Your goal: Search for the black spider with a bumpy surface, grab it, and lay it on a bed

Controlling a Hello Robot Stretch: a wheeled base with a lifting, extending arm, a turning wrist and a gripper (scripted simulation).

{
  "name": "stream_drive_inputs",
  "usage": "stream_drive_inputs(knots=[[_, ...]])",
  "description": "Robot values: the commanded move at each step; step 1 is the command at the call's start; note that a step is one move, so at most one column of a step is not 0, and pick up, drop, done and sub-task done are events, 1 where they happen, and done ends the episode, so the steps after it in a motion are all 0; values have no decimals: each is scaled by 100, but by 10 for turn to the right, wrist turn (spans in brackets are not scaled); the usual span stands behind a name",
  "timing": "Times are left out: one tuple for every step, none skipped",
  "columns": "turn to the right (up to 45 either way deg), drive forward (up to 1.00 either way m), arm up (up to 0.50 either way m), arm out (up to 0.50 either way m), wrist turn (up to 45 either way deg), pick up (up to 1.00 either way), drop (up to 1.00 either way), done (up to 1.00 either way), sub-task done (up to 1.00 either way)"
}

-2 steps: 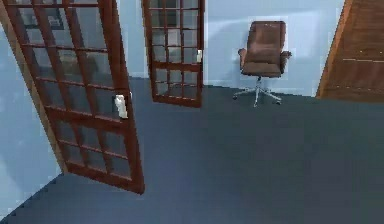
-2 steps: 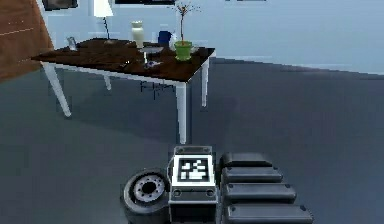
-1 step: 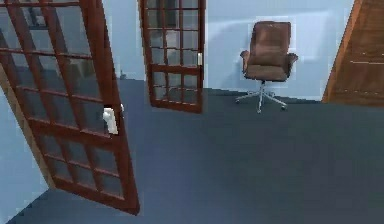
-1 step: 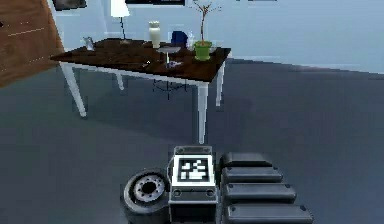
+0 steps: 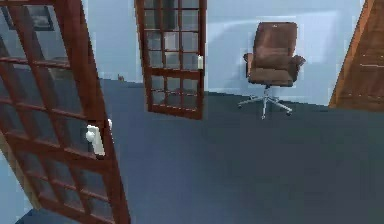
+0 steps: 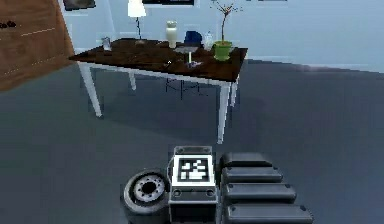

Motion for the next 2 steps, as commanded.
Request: stream_drive_inputs(knots=[[150, 0, 0, 0, 0, 0, 0, 0, 0], [0, 100, 0, 0, 0, 0, 0, 0, 0]])
